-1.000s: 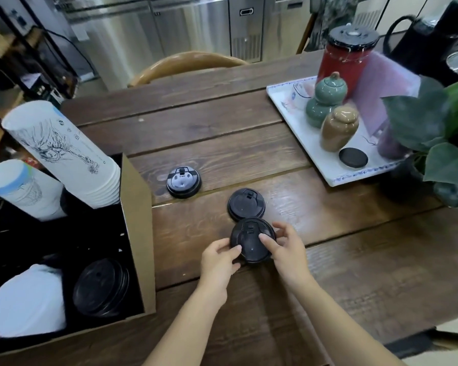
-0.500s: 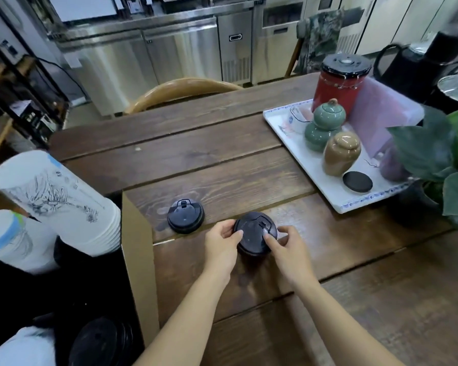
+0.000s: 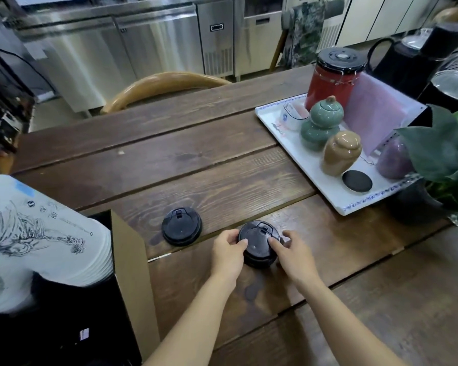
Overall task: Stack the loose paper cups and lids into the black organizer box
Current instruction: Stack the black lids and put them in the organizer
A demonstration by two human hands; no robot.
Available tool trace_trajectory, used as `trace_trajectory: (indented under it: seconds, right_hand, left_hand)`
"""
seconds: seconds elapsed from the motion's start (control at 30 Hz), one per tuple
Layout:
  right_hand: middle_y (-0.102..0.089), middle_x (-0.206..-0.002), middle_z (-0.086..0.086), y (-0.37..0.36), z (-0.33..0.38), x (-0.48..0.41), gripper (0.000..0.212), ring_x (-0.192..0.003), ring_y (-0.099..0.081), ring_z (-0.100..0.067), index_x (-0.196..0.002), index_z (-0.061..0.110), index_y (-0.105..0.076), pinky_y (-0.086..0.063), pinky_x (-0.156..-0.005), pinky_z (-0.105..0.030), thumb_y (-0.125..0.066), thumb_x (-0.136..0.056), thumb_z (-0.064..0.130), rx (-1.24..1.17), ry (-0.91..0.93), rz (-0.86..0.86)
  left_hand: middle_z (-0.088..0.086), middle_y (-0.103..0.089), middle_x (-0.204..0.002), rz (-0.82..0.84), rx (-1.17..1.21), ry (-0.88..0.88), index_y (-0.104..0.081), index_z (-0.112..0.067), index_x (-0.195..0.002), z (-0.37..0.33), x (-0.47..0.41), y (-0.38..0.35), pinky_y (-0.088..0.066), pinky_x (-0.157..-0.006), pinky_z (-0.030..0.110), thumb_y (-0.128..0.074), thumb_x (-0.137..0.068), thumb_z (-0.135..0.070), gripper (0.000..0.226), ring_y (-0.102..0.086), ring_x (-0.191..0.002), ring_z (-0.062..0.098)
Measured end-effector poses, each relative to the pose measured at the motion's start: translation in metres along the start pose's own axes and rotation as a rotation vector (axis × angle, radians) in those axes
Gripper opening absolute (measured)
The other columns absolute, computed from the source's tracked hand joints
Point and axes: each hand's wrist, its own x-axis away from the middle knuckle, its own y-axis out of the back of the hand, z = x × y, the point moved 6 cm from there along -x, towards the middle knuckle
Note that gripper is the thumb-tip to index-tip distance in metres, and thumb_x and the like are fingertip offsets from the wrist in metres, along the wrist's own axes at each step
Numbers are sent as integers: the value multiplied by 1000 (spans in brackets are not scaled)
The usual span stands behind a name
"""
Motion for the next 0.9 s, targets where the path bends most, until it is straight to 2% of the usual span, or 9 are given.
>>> trace_trajectory:
  seconds: [0.1,0.17,0.3,0.4,0.5,0.57,0.63,0.77,0.9]
  right_hand:
    - [-65,-79,0,-1,1,-1,26,-72,-59,-14,-101,7,-66,-39,-54,-21,-55,-92,29,23,18,34]
    - [-67,-80,-2,-3,-3,-4,22,-74,-61,-17,-91,12,-66,-39,-52,-17,-56,-91,31,31,8,57]
    - [-64,-104,-13,-18,-24,-20,58,-88,-66,-22,-99,17,-68,-56,-78,-38,-56,-65,62,41,28,111]
    - [-62,-109,-14,-25,-56,-41,65,-91,-66,-24,-100,20,-67,-56,-85,-47,-64,-54,65,-3,8,140]
    - [-62,-108,-13,-18,-31,-22,58,-95,-64,-25,-101,15,-64,-56,-86,-47,-76,-58,52,-23,-1,150]
    - [-61,-106,-11,-16,-13,-10,42,-98,-61,-23,-103,9,-55,-53,-87,-42,-77,-72,26,-66,-19,164]
    - [-60,-105,-7,-20,-8,-6,38,-101,-59,-23,-106,10,-50,-51,-91,-41,-74,-78,13,-102,-29,212]
    - [-61,-107,-10,-26,3,-4,42,-104,-61,-28,-110,9,-52,-51,-94,-49,-75,-75,7,-136,-5,214]
    - [-66,-98,-2,-35,30,-5,36,-101,-63,-25,-111,9,-59,-52,-76,-31,-72,-77,4,-203,78,244]
  left_hand:
    - [7,-64,-121,17,-11,20,-60,-8,-118,1,-3,-2,-43,-90,27,-58,-88,-5,30,-55,-100,15]
    - [5,-63,-122,35,-30,33,-59,-9,-120,4,-4,-3,-46,-94,32,-59,-88,-7,33,-56,-101,16]
    - [4,-59,-123,59,-69,46,-53,-10,-127,7,-3,-5,-46,-87,29,-64,-84,-6,44,-52,-100,14]
    - [6,-54,-133,70,-52,84,-48,-12,-131,10,-2,-4,-46,-94,32,-66,-81,-2,54,-53,-108,18]
    - [4,-48,-140,111,64,205,-38,-14,-139,13,0,0,-45,-98,37,-64,-80,5,67,-49,-121,23]
    - [5,-53,-132,153,129,269,-42,-13,-137,12,3,2,-45,-88,35,-63,-80,8,65,-50,-112,22]
    - [7,-58,-121,173,143,296,-47,-12,-132,12,5,4,-45,-85,35,-63,-79,8,58,-50,-104,21]
    - [7,-57,-120,97,245,317,-52,-17,-112,14,7,13,-45,-84,36,-65,-78,5,42,-50,-99,21]
    - [5,-57,-116,-14,380,224,-51,-19,-113,6,7,32,-46,-74,28,-68,-79,-2,41,-55,-90,14]
